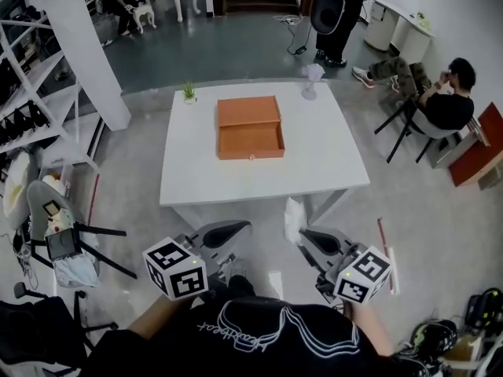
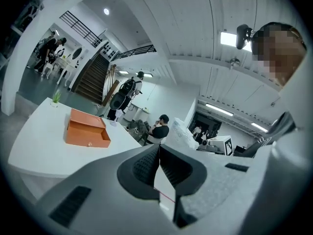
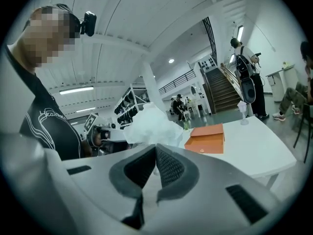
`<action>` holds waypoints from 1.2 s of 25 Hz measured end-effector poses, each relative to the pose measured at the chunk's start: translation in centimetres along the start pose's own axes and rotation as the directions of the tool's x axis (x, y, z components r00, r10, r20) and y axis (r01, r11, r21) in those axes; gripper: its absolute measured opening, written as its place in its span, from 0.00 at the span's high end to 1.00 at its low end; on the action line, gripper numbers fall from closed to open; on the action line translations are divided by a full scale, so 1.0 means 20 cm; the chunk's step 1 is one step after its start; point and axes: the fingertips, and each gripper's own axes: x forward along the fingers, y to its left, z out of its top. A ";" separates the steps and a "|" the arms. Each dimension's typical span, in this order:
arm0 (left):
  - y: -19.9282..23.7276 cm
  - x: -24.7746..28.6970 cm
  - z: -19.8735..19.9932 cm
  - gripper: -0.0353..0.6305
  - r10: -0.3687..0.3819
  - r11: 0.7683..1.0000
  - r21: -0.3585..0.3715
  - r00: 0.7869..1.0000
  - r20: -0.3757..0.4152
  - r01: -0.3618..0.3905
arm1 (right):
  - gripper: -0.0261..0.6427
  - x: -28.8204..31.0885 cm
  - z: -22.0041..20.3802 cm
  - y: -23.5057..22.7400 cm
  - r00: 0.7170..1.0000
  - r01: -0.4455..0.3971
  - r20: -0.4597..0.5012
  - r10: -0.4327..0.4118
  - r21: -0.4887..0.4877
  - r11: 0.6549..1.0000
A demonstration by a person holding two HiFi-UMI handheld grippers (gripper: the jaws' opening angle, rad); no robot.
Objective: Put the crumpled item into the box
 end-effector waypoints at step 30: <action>1.06 0.20 0.43 0.94 0.001 1.000 -0.027 0.999 -0.038 -0.002 | 0.95 0.96 0.19 -0.71 0.939 0.160 -0.254 -0.231 -0.272 0.949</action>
